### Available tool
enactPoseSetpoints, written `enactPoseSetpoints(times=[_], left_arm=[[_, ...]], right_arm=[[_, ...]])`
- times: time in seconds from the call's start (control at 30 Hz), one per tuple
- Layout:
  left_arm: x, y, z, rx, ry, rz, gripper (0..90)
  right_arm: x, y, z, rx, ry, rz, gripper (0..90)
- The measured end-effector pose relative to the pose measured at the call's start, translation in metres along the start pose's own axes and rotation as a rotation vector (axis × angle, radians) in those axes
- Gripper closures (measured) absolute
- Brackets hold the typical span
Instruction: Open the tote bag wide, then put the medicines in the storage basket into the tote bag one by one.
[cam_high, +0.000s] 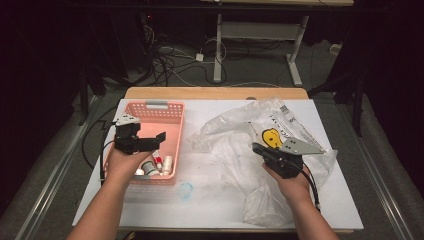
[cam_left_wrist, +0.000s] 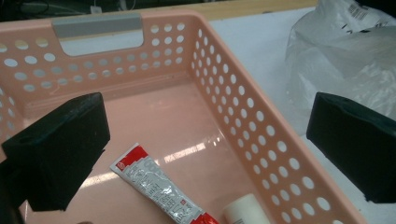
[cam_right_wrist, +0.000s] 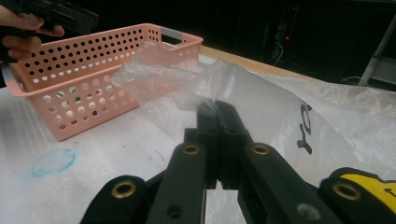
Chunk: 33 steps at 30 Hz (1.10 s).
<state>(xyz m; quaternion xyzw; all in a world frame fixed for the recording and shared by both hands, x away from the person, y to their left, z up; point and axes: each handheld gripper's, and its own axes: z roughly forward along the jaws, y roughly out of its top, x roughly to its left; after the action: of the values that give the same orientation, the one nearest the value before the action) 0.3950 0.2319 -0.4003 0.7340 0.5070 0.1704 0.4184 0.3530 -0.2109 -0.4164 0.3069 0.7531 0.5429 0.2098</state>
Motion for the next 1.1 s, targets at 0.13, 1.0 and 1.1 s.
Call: enactPoseSetpoints(times=[0.13, 1.0, 1.1], left_arm=[[0.008, 0.004, 0.009, 0.046, 0.008, -0.021, 0.3], [0.024, -0.003, 0.053, 0.444, 0.096, -0.115, 25.6], [0.026, -0.003, 0.061, 0.531, 0.096, -0.143, 29.4]], right_arm=[[0.000, 0.001, 0.002, 0.000, 0.002, -0.012, 90.0], [0.007, 0.001, 0.002, 0.000, 0.017, -0.019, 90.0], [0.007, 0.002, 0.002, -0.003, 0.017, -0.028, 90.0]])
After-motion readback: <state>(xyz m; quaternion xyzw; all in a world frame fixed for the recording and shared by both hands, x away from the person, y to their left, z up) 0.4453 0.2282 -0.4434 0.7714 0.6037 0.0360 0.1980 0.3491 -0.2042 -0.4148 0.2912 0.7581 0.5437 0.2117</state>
